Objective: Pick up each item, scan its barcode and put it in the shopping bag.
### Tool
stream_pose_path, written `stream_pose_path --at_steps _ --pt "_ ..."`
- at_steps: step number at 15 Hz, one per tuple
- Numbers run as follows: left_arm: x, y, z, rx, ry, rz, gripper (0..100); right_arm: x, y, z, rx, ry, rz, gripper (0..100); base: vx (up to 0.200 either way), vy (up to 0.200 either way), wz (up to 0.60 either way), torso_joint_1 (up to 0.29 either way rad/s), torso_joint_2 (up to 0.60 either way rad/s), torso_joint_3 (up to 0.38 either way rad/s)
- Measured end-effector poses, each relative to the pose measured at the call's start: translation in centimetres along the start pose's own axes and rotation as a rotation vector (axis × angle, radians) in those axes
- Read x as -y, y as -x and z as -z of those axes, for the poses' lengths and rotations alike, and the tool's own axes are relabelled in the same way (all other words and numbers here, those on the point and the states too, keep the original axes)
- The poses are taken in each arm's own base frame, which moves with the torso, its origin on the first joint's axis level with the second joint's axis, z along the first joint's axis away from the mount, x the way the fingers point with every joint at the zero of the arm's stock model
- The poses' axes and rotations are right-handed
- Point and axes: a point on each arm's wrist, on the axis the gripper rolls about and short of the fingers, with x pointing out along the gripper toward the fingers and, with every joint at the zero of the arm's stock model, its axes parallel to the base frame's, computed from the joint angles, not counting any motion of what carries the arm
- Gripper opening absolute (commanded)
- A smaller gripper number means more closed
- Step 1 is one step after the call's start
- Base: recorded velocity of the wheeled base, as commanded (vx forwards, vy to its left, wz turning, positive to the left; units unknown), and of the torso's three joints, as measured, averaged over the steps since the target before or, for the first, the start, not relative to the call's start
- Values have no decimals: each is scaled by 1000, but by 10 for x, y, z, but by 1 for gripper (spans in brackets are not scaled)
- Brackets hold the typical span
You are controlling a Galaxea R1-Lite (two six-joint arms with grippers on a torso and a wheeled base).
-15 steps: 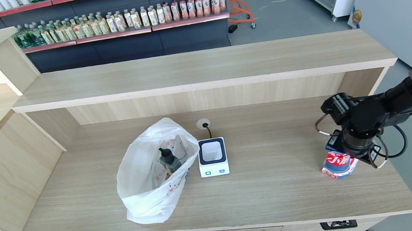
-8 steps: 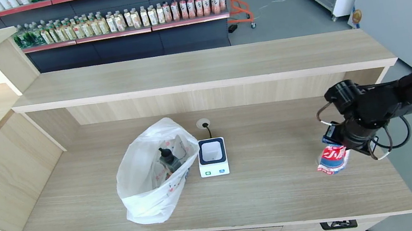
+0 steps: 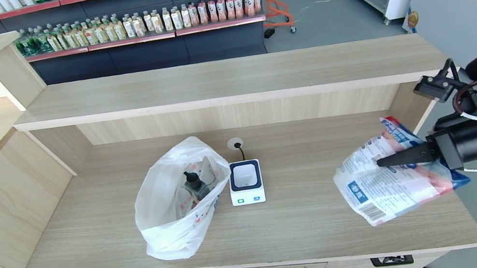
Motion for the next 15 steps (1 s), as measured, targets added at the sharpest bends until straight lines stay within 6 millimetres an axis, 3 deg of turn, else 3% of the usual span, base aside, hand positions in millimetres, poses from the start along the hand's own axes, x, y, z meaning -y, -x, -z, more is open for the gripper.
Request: stream_pose_path --at_steps 3,7,10,15 --pt "0 0 0 0 0 0 100 -38 -4 17 -11 143 -164 0 0 0 0 0 0 0" --pt "0 0 0 0 0 0 100 -86 -9 14 -42 66 -299 0 0 0 0 0 0 0" --pt "0 0 0 0 0 0 100 -94 -6 14 -44 3 -312 0 0 0 0 0 0 0" --pt "0 0 0 0 0 0 100 -90 -12 12 -29 19 -297 0 0 0 0 0 0 0"
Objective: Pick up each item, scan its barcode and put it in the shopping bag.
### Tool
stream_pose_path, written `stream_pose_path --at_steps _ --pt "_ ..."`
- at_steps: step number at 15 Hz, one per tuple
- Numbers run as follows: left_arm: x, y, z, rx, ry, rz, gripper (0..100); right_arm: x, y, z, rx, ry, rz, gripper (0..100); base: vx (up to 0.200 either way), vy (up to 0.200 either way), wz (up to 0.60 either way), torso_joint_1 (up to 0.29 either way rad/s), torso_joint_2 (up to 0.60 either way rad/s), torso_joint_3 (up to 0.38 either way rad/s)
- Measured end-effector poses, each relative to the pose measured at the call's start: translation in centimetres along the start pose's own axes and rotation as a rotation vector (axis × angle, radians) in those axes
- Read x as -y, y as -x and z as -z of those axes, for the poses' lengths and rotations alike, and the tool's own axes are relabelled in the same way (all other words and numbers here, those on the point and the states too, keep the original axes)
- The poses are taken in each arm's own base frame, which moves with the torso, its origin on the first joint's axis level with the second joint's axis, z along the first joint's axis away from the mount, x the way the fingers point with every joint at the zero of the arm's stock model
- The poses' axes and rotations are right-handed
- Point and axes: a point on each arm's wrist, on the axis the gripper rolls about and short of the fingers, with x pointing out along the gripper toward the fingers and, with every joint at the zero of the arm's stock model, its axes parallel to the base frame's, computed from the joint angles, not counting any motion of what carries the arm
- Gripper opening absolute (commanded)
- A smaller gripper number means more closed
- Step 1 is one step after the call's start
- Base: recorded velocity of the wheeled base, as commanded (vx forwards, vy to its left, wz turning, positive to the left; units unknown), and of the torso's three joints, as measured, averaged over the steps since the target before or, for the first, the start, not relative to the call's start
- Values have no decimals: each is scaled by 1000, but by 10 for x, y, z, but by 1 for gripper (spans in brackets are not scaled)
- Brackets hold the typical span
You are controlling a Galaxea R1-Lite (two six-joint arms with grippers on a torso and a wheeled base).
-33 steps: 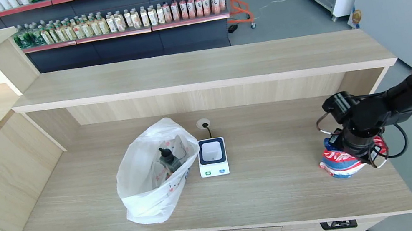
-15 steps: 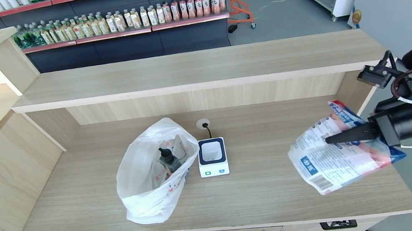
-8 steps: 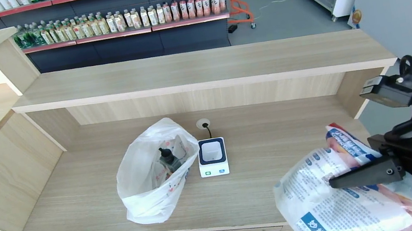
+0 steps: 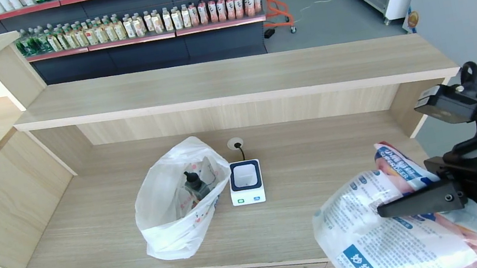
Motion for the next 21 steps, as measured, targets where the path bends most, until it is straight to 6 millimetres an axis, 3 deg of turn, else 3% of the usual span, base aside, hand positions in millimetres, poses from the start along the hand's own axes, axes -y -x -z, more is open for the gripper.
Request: stream_pose_path --at_steps 7,21 --pt "0 0 0 0 0 0 100 -1 -24 -19 44 5 -6 0 0 0 0 0 0 0" --pt "0 0 0 0 0 0 100 4 -57 -19 13 49 -27 0 0 0 0 0 0 0"
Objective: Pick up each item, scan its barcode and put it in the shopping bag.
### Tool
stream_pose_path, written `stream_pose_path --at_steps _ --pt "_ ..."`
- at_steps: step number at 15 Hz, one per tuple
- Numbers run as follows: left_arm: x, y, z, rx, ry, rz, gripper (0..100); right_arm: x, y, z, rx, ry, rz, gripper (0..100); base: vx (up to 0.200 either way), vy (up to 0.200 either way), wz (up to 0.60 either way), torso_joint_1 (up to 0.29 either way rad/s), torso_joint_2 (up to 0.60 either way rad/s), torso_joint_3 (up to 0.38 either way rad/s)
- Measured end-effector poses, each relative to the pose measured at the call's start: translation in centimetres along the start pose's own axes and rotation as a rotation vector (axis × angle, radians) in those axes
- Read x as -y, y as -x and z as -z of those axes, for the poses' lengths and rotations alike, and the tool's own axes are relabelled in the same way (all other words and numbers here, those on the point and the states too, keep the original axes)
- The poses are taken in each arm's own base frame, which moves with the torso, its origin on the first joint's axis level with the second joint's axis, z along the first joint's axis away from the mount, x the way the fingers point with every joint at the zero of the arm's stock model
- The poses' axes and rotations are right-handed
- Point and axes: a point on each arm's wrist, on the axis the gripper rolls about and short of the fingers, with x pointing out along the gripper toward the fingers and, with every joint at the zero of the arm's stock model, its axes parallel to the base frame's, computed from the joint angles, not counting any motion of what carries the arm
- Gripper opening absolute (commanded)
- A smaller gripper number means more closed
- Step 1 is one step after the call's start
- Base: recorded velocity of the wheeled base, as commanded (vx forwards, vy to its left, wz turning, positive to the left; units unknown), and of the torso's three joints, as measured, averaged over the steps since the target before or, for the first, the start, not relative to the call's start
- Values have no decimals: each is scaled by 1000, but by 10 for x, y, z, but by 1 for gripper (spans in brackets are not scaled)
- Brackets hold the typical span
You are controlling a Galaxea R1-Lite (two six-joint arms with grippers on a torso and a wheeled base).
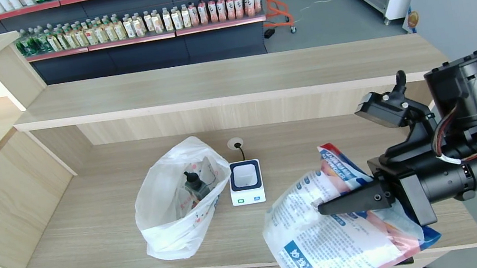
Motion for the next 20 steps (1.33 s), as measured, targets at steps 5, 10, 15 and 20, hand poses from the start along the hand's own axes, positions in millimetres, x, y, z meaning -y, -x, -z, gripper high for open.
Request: stream_pose_path --at_steps 5,10,15,20 --pt "0 0 0 0 0 0 100 6 0 -7 64 145 202 0 0 0 0 0 0 0" --pt "0 0 0 0 0 0 100 27 26 -6 72 384 616 0 0 0 0 0 0 0" --pt "0 0 0 0 -4 1 100 35 56 22 16 404 753 0 0 0 0 0 0 0" --pt "0 0 0 0 -4 2 100 23 64 27 82 299 737 0 0 80 0 1 0 1"
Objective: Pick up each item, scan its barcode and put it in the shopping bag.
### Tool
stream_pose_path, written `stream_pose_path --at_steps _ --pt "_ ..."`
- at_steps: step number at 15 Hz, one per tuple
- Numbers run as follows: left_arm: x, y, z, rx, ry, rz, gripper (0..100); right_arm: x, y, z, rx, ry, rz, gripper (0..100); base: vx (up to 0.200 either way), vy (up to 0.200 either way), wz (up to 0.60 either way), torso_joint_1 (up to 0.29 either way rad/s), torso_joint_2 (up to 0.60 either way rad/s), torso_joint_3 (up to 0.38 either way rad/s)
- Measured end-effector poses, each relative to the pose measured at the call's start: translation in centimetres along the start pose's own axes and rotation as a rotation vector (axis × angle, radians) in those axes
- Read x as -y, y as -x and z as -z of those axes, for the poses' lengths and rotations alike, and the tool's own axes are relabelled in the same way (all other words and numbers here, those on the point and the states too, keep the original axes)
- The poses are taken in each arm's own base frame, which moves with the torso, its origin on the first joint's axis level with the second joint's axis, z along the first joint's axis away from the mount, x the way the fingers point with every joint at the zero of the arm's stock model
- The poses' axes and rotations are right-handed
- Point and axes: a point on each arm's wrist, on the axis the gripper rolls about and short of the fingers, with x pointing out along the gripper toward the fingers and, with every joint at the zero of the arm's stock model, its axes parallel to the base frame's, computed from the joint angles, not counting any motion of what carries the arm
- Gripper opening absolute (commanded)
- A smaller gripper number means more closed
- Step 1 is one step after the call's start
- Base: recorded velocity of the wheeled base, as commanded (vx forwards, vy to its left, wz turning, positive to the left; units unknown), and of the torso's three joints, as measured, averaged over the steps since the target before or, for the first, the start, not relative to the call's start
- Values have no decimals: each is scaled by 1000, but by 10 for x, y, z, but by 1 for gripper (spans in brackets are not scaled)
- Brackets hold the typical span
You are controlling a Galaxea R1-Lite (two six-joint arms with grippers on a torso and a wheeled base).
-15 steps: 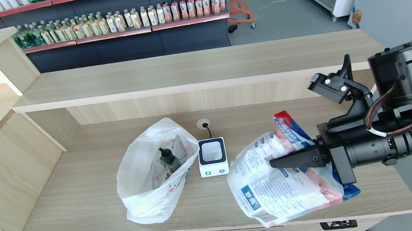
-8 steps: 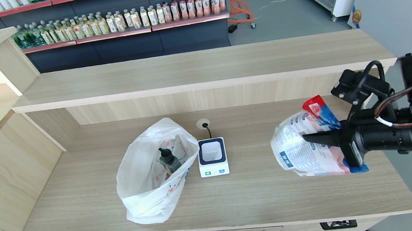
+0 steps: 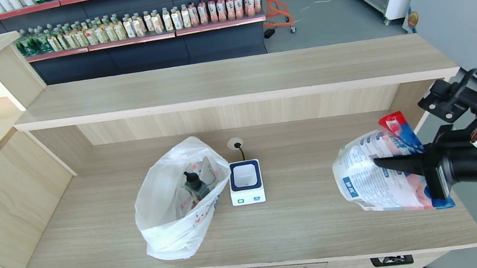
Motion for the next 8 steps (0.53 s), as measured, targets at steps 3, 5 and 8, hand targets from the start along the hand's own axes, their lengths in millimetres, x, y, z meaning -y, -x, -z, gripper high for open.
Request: stream_pose_path --at_steps 3,5,8 --pt "0 0 0 0 -3 -1 100 -3 7 2 4 -77 2 0 0 200 0 6 4 1" --pt "0 0 0 0 -11 1 100 -4 11 6 2 -105 7 0 0 200 0 0 0 5" --pt "0 0 0 0 -17 1 100 2 16 10 -6 -133 42 0 67 200 0 -2 2 2"
